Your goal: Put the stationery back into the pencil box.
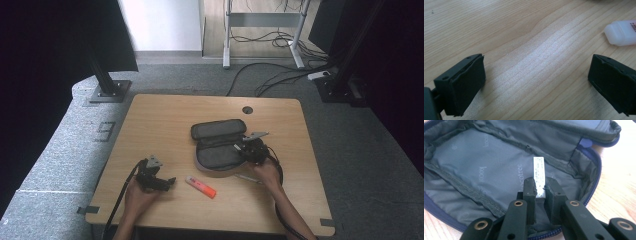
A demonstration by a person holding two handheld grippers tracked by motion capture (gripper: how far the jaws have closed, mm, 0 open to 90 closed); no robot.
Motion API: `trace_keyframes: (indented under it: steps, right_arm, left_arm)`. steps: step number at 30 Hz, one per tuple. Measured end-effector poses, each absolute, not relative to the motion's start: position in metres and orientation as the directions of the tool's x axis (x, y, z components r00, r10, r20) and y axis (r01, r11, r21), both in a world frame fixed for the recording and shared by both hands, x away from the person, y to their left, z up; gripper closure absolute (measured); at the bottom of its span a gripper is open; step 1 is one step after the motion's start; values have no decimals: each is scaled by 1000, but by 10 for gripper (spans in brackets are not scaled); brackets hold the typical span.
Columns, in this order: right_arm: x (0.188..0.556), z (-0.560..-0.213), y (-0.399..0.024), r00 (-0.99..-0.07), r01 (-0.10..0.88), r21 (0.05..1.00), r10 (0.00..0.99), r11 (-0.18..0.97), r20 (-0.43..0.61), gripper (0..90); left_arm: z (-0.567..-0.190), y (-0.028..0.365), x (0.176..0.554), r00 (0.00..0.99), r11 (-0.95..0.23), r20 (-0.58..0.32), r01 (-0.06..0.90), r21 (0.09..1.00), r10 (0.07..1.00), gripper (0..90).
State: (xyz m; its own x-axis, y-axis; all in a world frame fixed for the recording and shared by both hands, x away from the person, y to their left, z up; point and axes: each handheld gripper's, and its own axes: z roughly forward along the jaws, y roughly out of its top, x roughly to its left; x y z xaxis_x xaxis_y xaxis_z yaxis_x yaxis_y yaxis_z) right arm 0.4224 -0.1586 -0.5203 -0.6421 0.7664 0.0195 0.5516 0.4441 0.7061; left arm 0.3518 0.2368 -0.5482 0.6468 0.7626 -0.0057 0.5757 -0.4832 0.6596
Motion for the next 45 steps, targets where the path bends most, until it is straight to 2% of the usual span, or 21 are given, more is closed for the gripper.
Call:
trace_keyframes:
  steps: [18,24,29,34,45]
  right_arm:
    - [423,-521,-156,-649,552,703,761,448,24,738]
    - [421,-514,-154,-654,535,716,756,448,16,645]
    - [420,-508,-154,-660,517,730,751,447,7,501]
    - [419,-502,-156,-664,503,732,748,460,-13,411]
    - [412,-493,-160,-675,480,728,736,489,-48,341]
  left_arm:
    - [-548,237,352,647,-483,-6,575,660,762,11]
    - [-548,237,352,647,-483,-6,575,660,762,11]
    - [-548,237,352,647,-483,-6,576,660,763,10]
    - [-548,237,352,647,-483,-6,576,660,763,10]
    - [-548,237,352,647,-483,-6,576,660,763,11]
